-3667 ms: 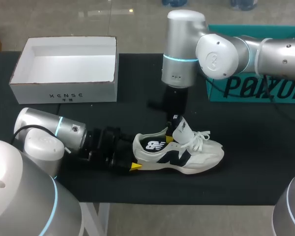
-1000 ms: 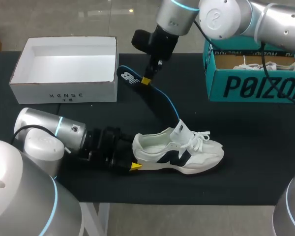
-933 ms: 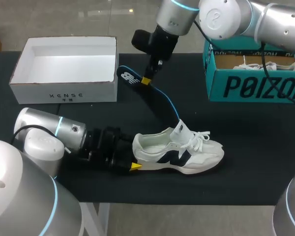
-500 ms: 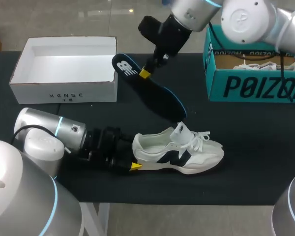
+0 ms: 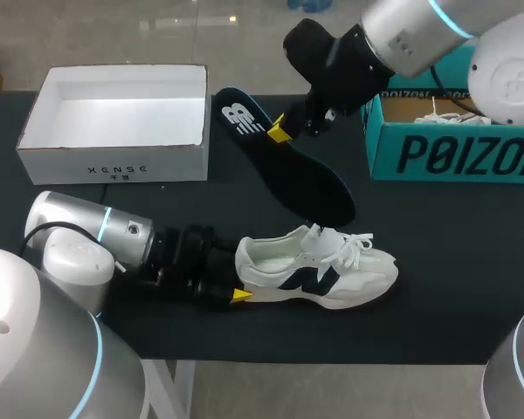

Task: Take the shoe out of the shoebox, open the shoe tongue, remove and reinsert the insole, then place the shoe into the shoebox

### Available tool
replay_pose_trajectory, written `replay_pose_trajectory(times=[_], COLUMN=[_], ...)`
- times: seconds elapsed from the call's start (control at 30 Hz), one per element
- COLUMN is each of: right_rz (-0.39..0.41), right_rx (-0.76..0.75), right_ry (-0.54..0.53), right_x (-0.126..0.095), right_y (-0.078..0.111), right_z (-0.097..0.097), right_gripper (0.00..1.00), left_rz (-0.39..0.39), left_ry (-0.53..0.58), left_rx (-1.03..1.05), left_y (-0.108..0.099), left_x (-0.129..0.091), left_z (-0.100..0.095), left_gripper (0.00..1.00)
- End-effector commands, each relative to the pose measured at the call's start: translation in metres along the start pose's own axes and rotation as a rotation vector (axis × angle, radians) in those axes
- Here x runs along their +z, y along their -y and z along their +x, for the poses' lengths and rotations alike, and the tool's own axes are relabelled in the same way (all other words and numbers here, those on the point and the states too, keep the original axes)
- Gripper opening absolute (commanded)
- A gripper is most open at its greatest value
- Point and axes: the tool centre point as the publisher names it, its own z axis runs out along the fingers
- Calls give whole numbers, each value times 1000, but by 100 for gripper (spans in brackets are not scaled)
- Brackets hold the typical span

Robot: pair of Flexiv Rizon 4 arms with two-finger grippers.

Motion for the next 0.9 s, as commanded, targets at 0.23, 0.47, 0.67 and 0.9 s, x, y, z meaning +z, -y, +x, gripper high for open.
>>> replay_pose_trajectory(times=[0.23,0.47,0.67,0.9], right_rz=[-81,-81,-196,-384], right_rx=[1,1,61,186], right_ry=[65,65,35,-20], right_x=[-3,-3,-28,-63], right_y=[8,8,2,-10], right_z=[7,7,1,2], right_gripper=[0,0,0,0], left_rz=[-1,-1,-1,-1], left_ry=[0,0,0,0], left_rx=[0,0,0,0], left_y=[-5,-5,-5,-5], left_x=[3,3,3,3], left_z=[0,0,0,0], left_gripper=[0,0,0,0])
